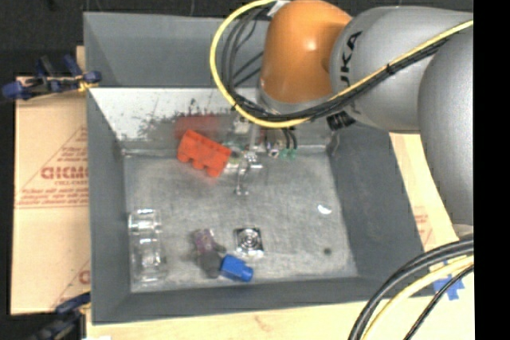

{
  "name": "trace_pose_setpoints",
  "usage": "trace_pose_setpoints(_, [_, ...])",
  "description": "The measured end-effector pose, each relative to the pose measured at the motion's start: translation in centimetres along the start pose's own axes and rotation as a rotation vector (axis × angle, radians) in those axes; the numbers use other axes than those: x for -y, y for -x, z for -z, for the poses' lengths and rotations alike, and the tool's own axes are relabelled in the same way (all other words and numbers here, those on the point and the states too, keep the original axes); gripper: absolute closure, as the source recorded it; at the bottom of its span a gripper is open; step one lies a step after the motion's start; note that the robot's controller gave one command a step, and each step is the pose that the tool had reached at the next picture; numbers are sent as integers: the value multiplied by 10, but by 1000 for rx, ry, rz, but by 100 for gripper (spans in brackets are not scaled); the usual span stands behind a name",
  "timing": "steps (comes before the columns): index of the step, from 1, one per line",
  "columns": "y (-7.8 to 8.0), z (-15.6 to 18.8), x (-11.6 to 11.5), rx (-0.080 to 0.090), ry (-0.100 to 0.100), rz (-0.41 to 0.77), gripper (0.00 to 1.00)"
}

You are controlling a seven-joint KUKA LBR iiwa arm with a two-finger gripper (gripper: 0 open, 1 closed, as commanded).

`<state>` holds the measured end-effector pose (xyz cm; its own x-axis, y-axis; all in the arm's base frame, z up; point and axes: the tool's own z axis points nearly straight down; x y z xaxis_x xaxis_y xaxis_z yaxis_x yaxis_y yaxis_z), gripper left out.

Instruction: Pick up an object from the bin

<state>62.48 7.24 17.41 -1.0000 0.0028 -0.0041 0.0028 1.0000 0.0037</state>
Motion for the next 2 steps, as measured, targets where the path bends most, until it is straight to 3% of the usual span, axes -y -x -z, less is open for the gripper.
trace_pose_setpoints(1, [4,-59,0,-6,-2,-81,0])
trace_pose_setpoints(2, [30,-99,-23,3,-7,81,0])
